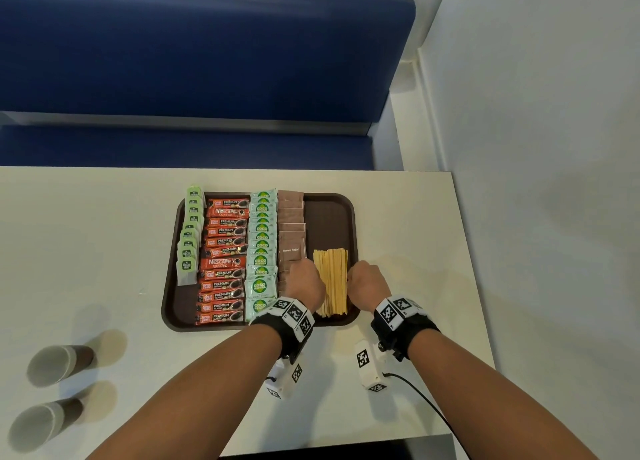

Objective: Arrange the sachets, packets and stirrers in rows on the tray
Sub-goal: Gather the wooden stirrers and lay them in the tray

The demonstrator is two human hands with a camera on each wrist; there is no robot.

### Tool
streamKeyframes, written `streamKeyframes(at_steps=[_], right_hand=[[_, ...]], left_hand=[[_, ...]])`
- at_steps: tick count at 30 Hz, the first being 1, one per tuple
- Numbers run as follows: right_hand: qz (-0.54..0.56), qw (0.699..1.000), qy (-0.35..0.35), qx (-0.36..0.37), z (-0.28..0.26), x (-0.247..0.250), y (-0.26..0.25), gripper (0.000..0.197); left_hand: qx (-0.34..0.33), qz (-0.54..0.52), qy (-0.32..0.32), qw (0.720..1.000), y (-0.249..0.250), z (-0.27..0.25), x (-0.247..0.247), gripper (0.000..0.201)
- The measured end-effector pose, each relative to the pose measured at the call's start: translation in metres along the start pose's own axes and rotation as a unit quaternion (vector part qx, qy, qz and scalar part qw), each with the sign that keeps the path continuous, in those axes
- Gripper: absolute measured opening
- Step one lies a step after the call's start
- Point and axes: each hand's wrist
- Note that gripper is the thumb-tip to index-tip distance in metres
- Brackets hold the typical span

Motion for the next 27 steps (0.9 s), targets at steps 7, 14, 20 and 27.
streamKeyframes(at_steps=[7,14,20,27], right_hand=[[0.016,0.994,0.056,0.094,-0.008,0.003,0.012,0.016],[-0.039,0.978,0.063,0.195,-0.025,-0.01,0.018,0.056],[-0.1,0.962,0.088,0.237,-0.034,-0.026,0.016,0.065],[-0.13,0.949,0.114,0.263,-0.034,-0.025,0.013,0.06]], left_hand=[[-0.022,-0.039,0.002,0.999,-0.002,-0.004,0.026,0.017],[-0.09,-0.047,0.005,0.995,0.003,-0.003,0.067,0.025],[-0.072,-0.096,0.001,0.993,0.002,-0.008,0.079,0.021],[-0.054,-0.123,0.02,0.991,-0.016,-0.014,0.09,0.021]])
Point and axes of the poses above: each hand's wrist, its own z-axis towards the middle knuckle, its own x-axis out of the back of the hand, y = z × x, and after that the axes turned 14 degrees about -x, right-handed
